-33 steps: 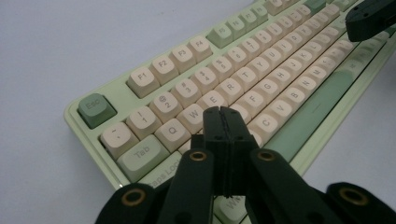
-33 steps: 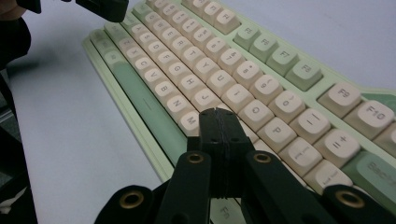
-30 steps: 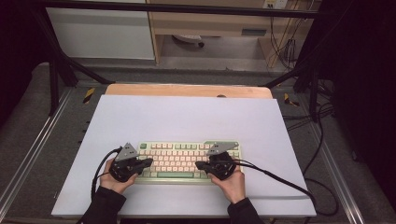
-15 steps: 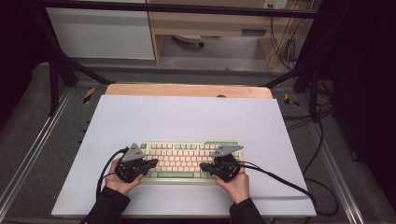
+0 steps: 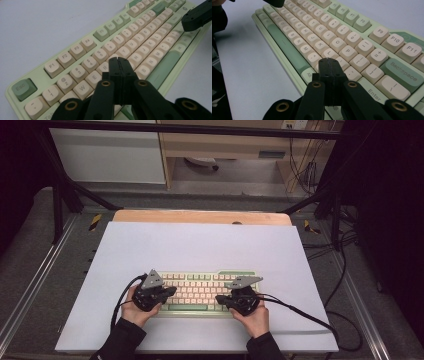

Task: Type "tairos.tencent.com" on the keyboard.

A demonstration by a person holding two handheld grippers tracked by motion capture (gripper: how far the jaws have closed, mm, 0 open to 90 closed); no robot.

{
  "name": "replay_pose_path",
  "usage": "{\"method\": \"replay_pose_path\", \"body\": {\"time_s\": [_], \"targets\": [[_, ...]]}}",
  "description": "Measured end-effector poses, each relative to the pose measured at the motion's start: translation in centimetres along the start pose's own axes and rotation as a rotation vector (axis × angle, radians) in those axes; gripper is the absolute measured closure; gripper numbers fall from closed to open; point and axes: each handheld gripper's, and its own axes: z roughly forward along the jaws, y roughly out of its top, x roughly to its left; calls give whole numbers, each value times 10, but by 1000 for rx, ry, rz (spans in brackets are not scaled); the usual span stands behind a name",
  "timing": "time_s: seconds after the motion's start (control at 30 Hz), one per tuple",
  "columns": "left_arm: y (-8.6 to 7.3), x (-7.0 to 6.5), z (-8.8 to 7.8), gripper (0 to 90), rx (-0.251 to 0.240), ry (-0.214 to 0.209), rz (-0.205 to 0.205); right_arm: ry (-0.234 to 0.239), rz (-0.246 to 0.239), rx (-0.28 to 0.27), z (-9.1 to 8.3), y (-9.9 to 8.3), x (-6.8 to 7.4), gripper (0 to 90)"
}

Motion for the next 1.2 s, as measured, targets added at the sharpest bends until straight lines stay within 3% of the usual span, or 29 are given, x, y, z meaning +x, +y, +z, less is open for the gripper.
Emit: {"method": "replay_pose_path", "body": {"time_s": [0.77, 1.2], "targets": [[9, -2, 39, 899, 33, 5, -14, 3, -3, 1, 0, 0, 0, 900], [7, -2, 43, 899, 38, 5, -5, 2, -1, 1, 0, -1, -1, 900]]}}
